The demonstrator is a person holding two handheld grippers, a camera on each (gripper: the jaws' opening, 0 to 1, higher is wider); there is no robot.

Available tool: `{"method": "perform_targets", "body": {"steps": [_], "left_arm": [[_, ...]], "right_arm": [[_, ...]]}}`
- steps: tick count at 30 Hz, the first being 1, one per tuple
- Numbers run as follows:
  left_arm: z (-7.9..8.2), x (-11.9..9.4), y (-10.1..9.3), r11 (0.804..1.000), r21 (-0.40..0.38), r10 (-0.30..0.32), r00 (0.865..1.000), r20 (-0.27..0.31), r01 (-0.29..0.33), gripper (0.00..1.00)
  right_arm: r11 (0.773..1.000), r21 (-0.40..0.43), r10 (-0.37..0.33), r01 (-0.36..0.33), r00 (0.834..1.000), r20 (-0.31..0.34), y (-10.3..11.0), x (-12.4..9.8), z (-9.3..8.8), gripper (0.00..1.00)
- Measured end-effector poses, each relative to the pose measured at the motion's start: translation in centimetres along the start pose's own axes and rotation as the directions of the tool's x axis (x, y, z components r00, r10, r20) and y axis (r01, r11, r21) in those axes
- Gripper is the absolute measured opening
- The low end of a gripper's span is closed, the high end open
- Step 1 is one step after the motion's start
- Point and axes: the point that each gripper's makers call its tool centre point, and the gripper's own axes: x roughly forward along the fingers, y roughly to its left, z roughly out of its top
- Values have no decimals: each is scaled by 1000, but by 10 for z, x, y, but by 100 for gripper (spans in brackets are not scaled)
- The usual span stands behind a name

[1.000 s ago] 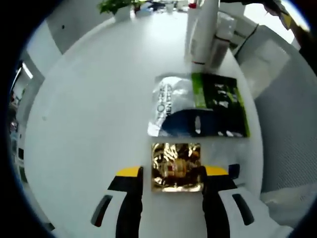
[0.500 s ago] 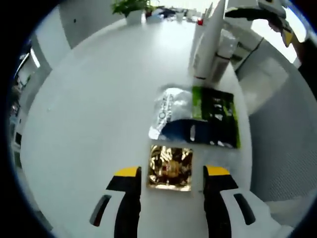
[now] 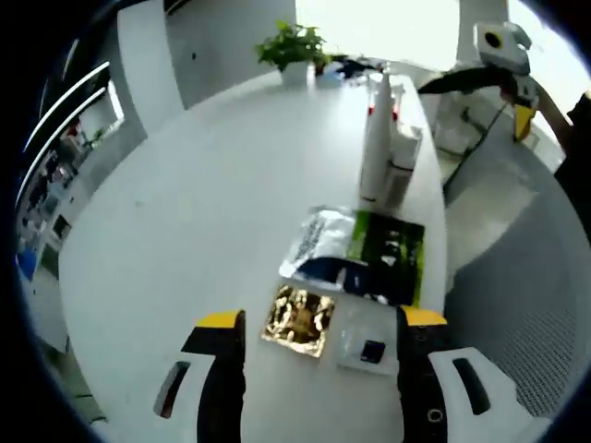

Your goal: Arrange the skincare products in the storage area until every visible bottle or jar stands upright without overlapping.

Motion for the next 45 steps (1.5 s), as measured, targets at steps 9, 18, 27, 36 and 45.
{"method": "perform_targets", "body": {"steps": [9, 18, 27, 36, 45], "left_arm": [[13, -34, -13, 993, -74, 100, 990, 100, -93, 75], [18, -57, -24, 976, -141, 187, 968, 166, -164, 83], [11, -72, -33, 953, -197, 266, 946, 186, -229, 89], [1, -82, -46, 935, -278, 282, 937, 205, -220, 97], [-3, -87, -49, 918, -300, 326, 924, 201, -259, 97]], "right_arm": [[999, -22, 26, -26, 1000, 1, 7, 1, -1, 99], [999, -32, 18, -18, 1000, 5, 7, -3, -2, 99], [999, -39, 18, -18, 1000, -1, 7, -7, -7, 99], [998, -51, 25, -25, 1000, -3, 10, -8, -9, 100], [998, -49, 28, -28, 1000, -5, 11, -7, -8, 100]]}}
